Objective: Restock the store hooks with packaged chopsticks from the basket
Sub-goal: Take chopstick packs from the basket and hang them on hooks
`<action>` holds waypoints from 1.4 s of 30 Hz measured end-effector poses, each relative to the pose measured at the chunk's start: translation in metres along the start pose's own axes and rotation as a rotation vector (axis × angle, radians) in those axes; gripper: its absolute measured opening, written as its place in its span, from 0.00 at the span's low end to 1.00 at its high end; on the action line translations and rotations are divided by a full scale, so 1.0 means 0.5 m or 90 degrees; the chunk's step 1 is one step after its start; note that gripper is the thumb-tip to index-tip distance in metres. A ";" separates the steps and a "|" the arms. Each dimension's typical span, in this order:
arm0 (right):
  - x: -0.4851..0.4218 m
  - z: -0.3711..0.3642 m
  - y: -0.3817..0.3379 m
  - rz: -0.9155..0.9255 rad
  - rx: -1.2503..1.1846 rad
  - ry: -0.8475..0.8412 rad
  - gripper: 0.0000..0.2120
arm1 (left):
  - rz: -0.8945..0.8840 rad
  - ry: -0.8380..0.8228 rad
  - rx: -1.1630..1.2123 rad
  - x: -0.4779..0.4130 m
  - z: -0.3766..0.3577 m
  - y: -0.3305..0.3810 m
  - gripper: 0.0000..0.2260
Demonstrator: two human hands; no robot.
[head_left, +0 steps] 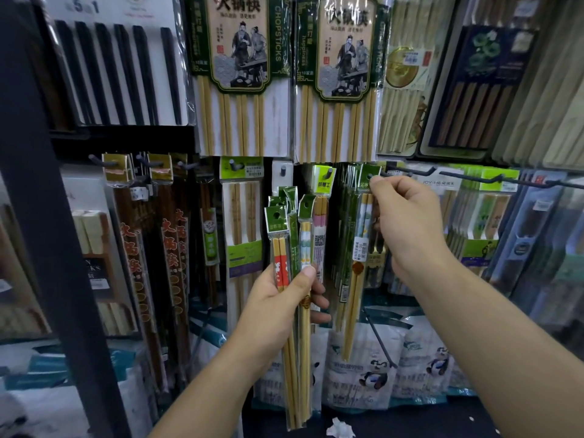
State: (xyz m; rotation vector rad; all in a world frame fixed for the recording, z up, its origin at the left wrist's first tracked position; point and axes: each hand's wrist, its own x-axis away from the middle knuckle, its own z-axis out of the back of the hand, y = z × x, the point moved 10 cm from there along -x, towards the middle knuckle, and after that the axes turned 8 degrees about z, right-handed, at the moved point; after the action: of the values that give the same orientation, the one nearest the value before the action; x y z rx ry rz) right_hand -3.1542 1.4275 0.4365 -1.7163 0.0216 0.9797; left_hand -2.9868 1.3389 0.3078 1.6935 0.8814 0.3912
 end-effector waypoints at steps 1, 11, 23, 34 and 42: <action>-0.001 0.000 -0.001 0.000 0.004 -0.001 0.16 | -0.001 0.001 -0.004 0.000 0.000 0.001 0.19; -0.018 0.002 0.014 0.029 0.050 0.006 0.16 | -0.007 0.001 -0.013 0.002 -0.005 0.004 0.18; 0.030 -0.005 -0.009 0.092 0.127 -0.049 0.10 | -0.025 -0.022 -0.033 0.010 -0.010 0.017 0.18; 0.046 -0.026 -0.011 0.000 -0.040 -0.074 0.15 | -0.012 0.012 -0.056 0.010 -0.001 0.011 0.09; -0.003 0.006 -0.004 0.017 0.008 0.000 0.15 | -0.004 0.015 -0.028 0.007 0.000 0.014 0.06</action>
State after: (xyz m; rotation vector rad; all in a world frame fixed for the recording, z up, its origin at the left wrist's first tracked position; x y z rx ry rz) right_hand -3.1561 1.4303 0.4385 -1.7076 0.0508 0.9975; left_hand -2.9820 1.3409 0.3137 1.6481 0.8891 0.4234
